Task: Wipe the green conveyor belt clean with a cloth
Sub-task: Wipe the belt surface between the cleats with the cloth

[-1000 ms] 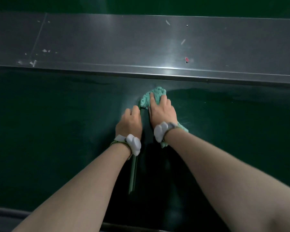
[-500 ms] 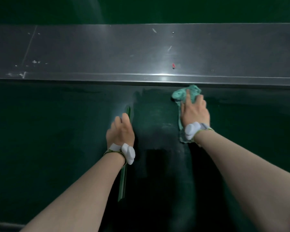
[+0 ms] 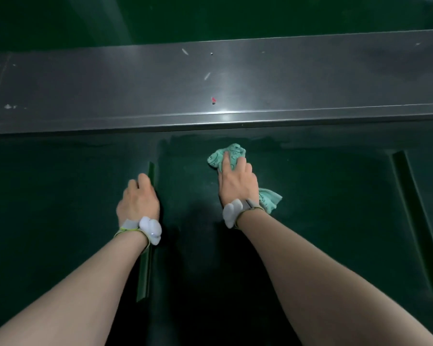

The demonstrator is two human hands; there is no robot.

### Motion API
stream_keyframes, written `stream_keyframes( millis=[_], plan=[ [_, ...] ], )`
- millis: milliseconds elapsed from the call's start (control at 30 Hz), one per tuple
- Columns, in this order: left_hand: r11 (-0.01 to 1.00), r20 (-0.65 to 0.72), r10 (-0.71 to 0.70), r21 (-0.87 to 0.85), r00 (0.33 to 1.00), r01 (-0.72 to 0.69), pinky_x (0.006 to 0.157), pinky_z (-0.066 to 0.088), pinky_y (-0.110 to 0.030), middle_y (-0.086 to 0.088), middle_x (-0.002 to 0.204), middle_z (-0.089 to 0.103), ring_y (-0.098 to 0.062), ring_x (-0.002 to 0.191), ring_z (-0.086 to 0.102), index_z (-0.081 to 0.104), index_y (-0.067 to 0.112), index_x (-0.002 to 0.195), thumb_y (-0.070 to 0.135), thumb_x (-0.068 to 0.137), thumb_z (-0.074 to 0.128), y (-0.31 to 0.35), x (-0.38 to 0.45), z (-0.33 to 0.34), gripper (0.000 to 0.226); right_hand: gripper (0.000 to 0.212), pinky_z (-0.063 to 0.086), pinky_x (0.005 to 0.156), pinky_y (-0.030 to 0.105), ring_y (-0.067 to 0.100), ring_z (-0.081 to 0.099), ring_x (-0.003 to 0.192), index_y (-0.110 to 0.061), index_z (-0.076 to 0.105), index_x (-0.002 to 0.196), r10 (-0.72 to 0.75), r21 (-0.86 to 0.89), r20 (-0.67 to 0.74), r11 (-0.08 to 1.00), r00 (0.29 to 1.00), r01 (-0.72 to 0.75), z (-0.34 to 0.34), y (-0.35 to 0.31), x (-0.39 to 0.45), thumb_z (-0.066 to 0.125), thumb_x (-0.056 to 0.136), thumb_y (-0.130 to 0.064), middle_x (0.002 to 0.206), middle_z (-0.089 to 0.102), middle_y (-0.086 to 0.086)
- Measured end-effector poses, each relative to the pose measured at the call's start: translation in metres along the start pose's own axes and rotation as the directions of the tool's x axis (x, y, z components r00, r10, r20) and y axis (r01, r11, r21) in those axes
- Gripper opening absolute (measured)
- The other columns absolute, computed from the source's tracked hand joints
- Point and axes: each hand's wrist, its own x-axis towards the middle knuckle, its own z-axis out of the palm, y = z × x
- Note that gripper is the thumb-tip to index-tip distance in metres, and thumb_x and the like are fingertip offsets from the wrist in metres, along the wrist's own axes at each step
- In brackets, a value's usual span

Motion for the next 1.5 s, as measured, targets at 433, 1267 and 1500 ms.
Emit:
stream_keyframes(
  millis=[433, 1267, 1500],
  plan=[
    [0.994, -0.087, 0.023, 0.104, 0.996, -0.014, 0.086, 0.045, -0.056, -0.028, 0.120, 0.053, -0.044, 0.100, 0.054, 0.042, 0.003, 0.123, 0.009, 0.098, 0.039, 0.010, -0.005, -0.002, 0.026, 0.059, 0.048, 0.075, 0.043, 0.040, 0.047, 0.110, -0.018, 0.025, 0.160, 0.381, -0.037, -0.119, 0.921, 0.917, -0.387, -0.035, 0.238, 0.021, 0.034, 0.107, -0.042, 0.131, 0.039, 0.023],
    [0.925, 0.128, 0.379, -0.084, 0.917, -0.371, 0.065, 0.038, -0.033, 0.005, 0.143, 0.050, -0.024, 0.129, 0.044, 0.052, 0.021, 0.143, 0.015, 0.093, 0.050, 0.261, -0.044, 0.021, 0.051, 0.056, 0.051, 0.086, 0.041, 0.039, 0.049, 0.120, -0.011, 0.026, 0.158, 0.355, -0.046, -0.054, 0.933, 0.933, -0.357, -0.047, 0.257, 0.042, 0.040, 0.104, -0.016, 0.147, 0.035, 0.025],
    [0.910, 0.231, 0.414, -0.116, 0.880, -0.398, 0.070, 0.041, -0.035, 0.008, 0.151, 0.040, -0.022, 0.138, 0.035, 0.040, 0.029, 0.152, 0.035, 0.097, 0.049, 0.247, -0.040, 0.019, 0.056, 0.060, 0.049, 0.080, 0.039, 0.033, 0.047, 0.113, -0.016, 0.018, 0.161, -0.053, 0.136, 0.045, 0.990, 0.998, 0.047, -0.031, 0.129, 0.050, 0.041, 0.106, -0.023, 0.140, 0.034, 0.017]
  ],
)
